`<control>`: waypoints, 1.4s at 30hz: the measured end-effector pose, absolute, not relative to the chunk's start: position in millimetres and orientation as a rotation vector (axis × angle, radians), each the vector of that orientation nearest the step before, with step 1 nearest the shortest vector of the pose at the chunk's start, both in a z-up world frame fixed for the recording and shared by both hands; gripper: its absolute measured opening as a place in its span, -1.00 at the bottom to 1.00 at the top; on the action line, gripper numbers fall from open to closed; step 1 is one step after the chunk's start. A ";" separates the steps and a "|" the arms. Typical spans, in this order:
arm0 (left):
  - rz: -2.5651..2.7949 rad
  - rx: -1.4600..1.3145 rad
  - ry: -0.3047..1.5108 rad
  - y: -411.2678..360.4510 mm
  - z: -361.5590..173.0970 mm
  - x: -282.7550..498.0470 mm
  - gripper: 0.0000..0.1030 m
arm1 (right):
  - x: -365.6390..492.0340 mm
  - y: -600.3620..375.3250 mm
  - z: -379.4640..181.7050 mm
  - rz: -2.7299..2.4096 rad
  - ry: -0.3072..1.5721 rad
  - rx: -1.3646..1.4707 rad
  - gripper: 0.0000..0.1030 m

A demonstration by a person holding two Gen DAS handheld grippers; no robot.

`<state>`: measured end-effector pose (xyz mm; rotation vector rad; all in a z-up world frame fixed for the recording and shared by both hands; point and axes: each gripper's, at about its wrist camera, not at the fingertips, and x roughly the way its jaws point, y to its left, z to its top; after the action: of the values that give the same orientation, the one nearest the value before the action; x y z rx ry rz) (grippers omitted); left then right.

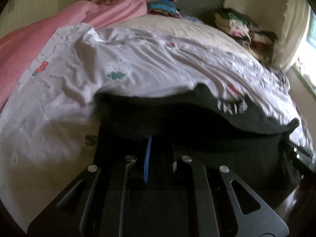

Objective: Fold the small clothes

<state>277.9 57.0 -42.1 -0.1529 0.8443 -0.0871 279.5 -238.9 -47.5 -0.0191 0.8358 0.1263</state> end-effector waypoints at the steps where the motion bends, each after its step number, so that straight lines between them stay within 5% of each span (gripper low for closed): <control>1: -0.080 -0.171 0.839 60.8 -40.2 281.0 -0.87 | 282.8 -240.0 -47.1 0.120 0.835 -0.015 -0.47; 6: -0.047 -0.261 0.800 81.6 -32.1 286.9 -0.82 | 293.7 -251.1 -44.7 0.084 0.822 0.012 -0.47; 13: -0.024 -0.264 0.821 95.6 -45.2 291.1 -0.28 | 294.1 -275.5 -37.9 0.024 0.793 0.045 -0.43; 16: -0.019 -0.272 0.849 101.4 -54.4 295.0 0.04 | 301.0 -289.9 -41.9 -0.015 0.814 0.076 -0.24; 18: -0.020 -0.267 0.858 101.9 -59.7 297.5 0.08 | 305.3 -295.9 -46.1 -0.019 0.832 0.090 -0.19; 22: -0.034 -0.252 0.853 100.0 -64.7 300.0 0.05 | 310.4 -300.1 -54.8 -0.020 0.849 0.117 -0.19; 24: -0.048 -0.249 0.842 99.1 -64.7 298.6 -0.34 | 311.2 -299.9 -57.4 -0.012 0.850 0.125 -0.33; 28: -0.053 -0.228 0.807 98.4 -60.1 293.5 -0.79 | 308.8 -297.3 -55.0 0.004 0.834 0.125 -0.82; 36: -0.071 -0.198 0.700 94.1 -29.8 282.8 -0.86 | 292.1 -300.2 -21.8 -0.032 0.670 0.090 -0.85; 42: -0.032 -0.170 0.755 93.2 -53.2 296.1 -0.83 | 304.4 -307.6 -46.4 -0.067 0.755 0.120 -0.84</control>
<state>296.1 93.2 -53.2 -0.1696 0.7548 -0.0324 304.4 -307.6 -46.4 0.1196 0.7555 -0.0672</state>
